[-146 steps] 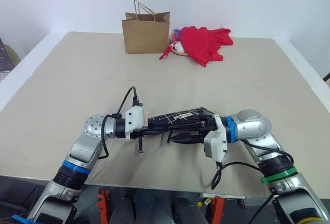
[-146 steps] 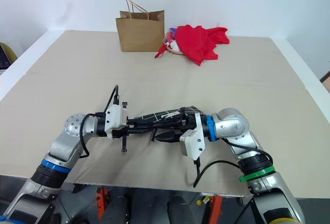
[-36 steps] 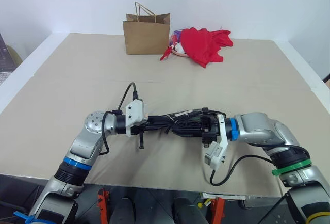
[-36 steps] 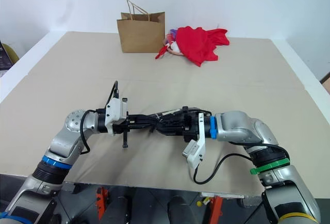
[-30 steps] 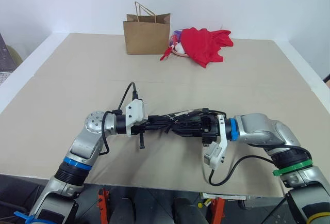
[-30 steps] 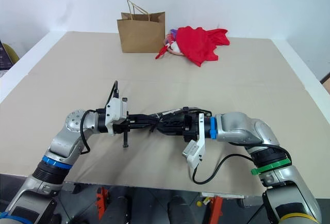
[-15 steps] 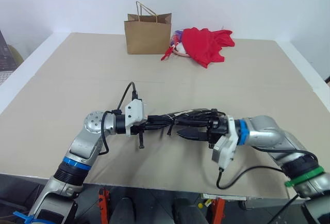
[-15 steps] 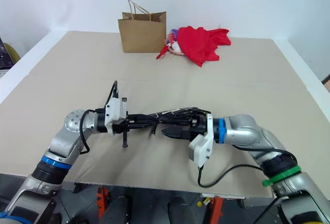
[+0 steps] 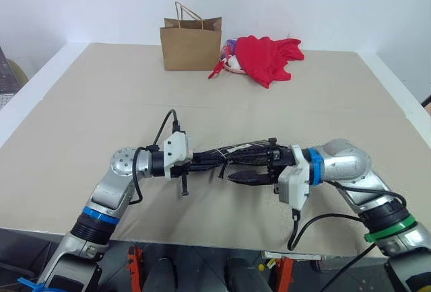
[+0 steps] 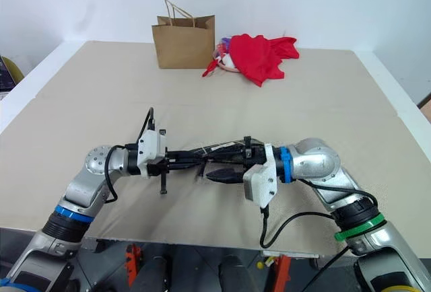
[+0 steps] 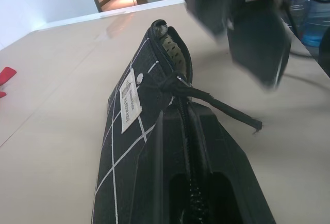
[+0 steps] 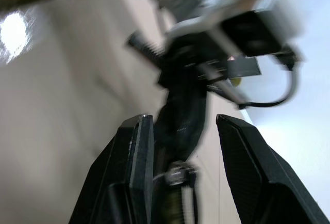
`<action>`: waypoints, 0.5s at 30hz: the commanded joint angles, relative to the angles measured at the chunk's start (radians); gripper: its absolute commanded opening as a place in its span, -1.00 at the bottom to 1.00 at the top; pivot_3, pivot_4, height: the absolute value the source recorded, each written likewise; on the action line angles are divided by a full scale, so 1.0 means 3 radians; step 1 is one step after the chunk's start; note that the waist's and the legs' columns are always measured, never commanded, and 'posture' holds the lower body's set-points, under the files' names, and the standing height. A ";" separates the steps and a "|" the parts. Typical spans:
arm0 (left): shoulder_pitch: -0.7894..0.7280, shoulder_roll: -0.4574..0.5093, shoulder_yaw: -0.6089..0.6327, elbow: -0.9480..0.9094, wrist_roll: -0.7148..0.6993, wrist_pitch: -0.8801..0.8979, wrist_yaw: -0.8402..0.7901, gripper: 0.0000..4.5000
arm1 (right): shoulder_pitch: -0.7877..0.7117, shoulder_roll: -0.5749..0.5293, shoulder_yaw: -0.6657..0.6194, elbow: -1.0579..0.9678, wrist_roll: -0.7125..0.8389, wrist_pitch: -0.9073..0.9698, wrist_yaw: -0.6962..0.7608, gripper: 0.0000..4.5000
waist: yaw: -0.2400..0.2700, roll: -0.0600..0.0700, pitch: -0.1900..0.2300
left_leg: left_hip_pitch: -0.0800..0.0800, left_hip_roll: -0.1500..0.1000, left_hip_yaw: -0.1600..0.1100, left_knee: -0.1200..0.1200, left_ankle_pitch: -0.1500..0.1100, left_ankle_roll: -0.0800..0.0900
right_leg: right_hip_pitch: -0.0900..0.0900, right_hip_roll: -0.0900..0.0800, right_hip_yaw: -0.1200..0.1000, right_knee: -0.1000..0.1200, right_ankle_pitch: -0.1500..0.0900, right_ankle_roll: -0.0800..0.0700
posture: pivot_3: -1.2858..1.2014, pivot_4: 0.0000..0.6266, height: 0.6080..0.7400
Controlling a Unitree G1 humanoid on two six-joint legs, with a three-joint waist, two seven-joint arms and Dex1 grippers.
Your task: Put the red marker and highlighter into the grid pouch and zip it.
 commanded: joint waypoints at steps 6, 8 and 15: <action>-0.0065 -0.0015 0.0105 -0.0095 -0.0073 0.0036 0.0045 -1.00 | -0.0151 0.0196 -0.0264 0.0206 -0.0804 -0.0647 -0.0514 -0.04 | 0.0000 0.0000 0.0000 | 0.0000 0.0000 0.0000 0.0000 0.0001 -0.0001 | 0.0000 0.0000 0.0000 0.0000 0.0001 -0.0001 | 0.03 -0.52 1.00; -0.0075 -0.0019 0.0107 -0.0100 -0.0085 0.0055 0.0053 -1.00 | -0.0176 0.0221 -0.0302 0.0223 -0.0963 -0.0717 -0.0641 -0.04 | 0.0002 0.0000 0.0000 | 0.0001 0.0000 0.0000 0.0000 0.0001 -0.0001 | 0.0000 0.0000 0.0000 0.0000 0.0002 -0.0002 | 0.03 -0.52 1.00; -0.0087 -0.0018 0.0105 -0.0102 -0.0093 0.0076 0.0051 -1.00 | -0.0194 0.0179 -0.0277 0.0297 -0.1320 -0.0915 -0.0931 -0.04 | 0.0004 0.0000 0.0000 | 0.0001 -0.0001 0.0000 0.0000 0.0001 -0.0002 | 0.0001 -0.0001 0.0000 0.0000 0.0002 -0.0003 | 0.03 -0.52 1.00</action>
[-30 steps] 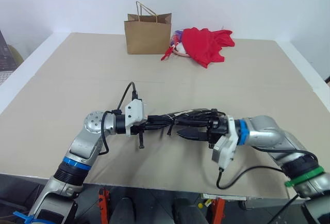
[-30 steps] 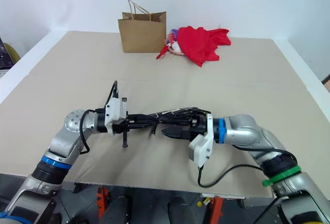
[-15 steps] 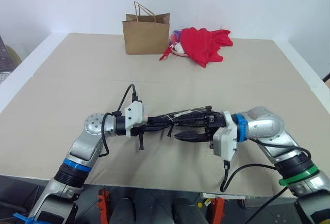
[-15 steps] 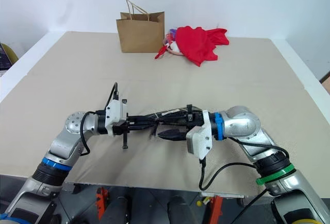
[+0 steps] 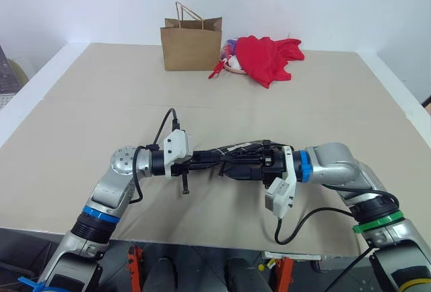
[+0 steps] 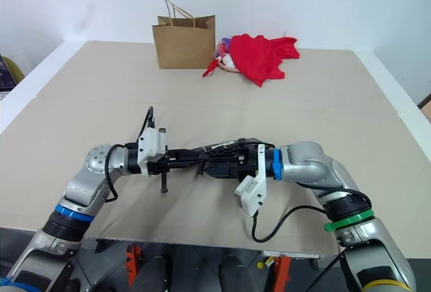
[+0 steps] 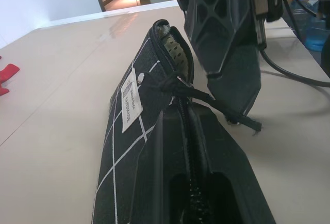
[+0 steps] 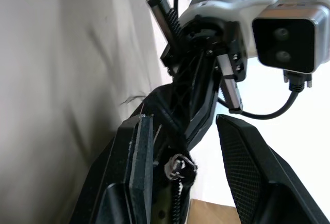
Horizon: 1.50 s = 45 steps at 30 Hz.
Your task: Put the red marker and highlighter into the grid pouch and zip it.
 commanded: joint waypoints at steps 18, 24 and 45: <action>-0.0067 -0.0015 0.0090 -0.0124 -0.0047 0.0003 0.0031 -1.00 | -0.0116 -0.0001 0.0069 0.0022 -0.0479 -0.0255 -0.0556 -0.62 | 0.0000 0.0000 0.0000 | 0.0000 0.0000 0.0000 0.0000 0.0000 0.0000 | 0.0001 -0.0001 0.0000 0.0000 0.0001 -0.0002 | 0.03 -0.52 1.00; -0.0064 -0.0012 0.0089 -0.0126 -0.0045 0.0004 0.0034 -1.00 | -0.0092 -0.0045 0.0096 0.0016 -0.0474 -0.0298 -0.0609 -0.98 | -0.0001 0.0000 0.0000 | 0.0000 0.0000 0.0000 0.0000 0.0000 0.0000 | 0.0001 -0.0001 0.0000 0.0000 0.0001 -0.0002 | 0.03 -0.52 1.00; -0.0022 0.0157 0.0054 0.0136 0.0226 -0.0524 -0.0156 -1.00 | 0.0190 -0.0831 -0.0041 0.0056 0.0275 -0.0274 -0.0513 -0.98 | -0.0005 -0.0001 0.0001 | 0.0000 -0.0006 0.0001 -0.0002 0.0000 0.0001 | 0.0001 -0.0008 0.0001 0.0000 0.0000 -0.0006 | 0.03 -0.52 1.00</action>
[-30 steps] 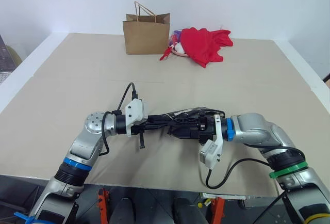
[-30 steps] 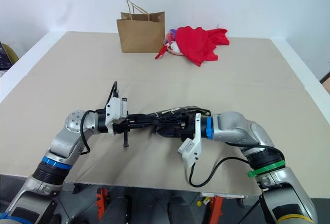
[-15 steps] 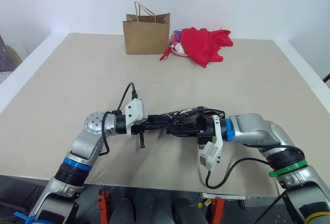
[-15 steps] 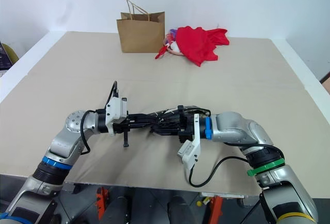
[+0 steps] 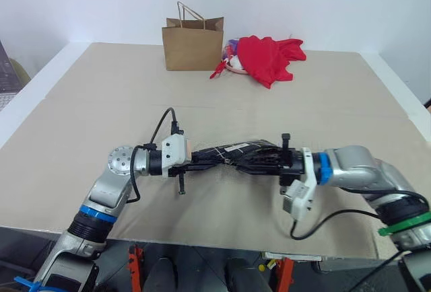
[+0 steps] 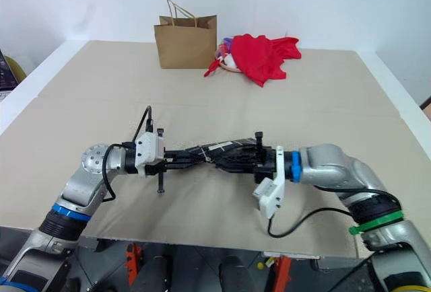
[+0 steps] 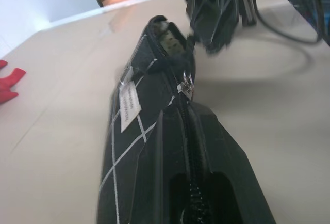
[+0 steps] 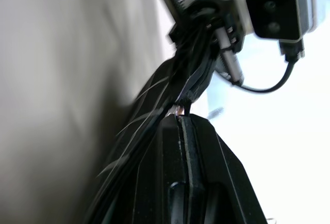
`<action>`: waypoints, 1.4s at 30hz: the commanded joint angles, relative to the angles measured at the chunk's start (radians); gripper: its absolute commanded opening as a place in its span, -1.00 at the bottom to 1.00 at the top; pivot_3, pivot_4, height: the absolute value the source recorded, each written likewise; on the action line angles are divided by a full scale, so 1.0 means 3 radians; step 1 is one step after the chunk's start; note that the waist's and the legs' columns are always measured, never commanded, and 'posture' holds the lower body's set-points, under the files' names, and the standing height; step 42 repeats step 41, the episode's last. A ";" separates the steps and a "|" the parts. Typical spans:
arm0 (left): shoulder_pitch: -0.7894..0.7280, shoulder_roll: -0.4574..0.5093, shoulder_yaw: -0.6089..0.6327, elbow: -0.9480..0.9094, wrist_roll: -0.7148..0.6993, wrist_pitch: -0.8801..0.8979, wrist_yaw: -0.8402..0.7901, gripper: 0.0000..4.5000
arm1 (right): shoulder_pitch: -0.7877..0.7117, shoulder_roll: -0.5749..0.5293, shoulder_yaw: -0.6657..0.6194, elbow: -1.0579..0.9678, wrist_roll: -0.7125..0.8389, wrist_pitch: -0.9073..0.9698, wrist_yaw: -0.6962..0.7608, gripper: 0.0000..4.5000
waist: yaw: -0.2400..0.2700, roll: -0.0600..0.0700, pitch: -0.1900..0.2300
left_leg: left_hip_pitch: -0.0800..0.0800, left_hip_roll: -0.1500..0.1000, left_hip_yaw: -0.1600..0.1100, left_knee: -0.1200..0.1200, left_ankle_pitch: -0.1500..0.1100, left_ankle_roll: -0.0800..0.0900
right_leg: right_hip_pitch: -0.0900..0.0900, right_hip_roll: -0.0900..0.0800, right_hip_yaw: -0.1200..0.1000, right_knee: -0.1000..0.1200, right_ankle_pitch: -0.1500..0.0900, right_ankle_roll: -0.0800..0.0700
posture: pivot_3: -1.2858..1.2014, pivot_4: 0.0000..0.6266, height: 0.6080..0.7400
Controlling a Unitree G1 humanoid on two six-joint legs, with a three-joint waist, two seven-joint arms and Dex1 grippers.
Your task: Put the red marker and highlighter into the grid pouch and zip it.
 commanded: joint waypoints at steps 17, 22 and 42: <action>0.0000 0.0366 0.0219 0.0284 -0.0028 -0.0335 -0.0284 -1.00 | 0.0384 -0.0678 -0.0530 0.0894 -0.0106 -0.0476 -0.0184 -0.98 | -0.0004 0.0000 0.0000 | 0.0001 -0.0004 0.0003 0.0000 0.0000 0.0000 | 0.0001 -0.0007 0.0001 0.0000 -0.0001 0.0000 | 0.03 -0.52 1.00; -0.0012 0.0417 0.0258 0.0320 -0.0057 -0.0215 -0.0288 -1.00 | 0.0450 -0.0685 -0.0465 0.0941 0.0209 -0.0365 -0.0172 -0.98 | -0.0007 0.0000 0.0000 | 0.0002 -0.0006 0.0004 0.0000 0.0000 0.0000 | 0.0001 -0.0008 0.0001 0.0000 -0.0001 -0.0001 | 0.03 -0.52 1.00; 0.0242 0.0428 0.1070 0.0494 -0.0118 0.1110 0.1230 1.00 | 0.1696 -0.0025 -0.1729 -0.0189 0.3678 0.4154 0.0244 0.95 | 0.0003 -0.0003 0.0002 | -0.0003 -0.0009 -0.0007 0.0009 -0.0001 0.0003 | 0.0007 -0.0009 -0.0008 0.0001 -0.0008 0.0020 | 0.03 -0.52 1.00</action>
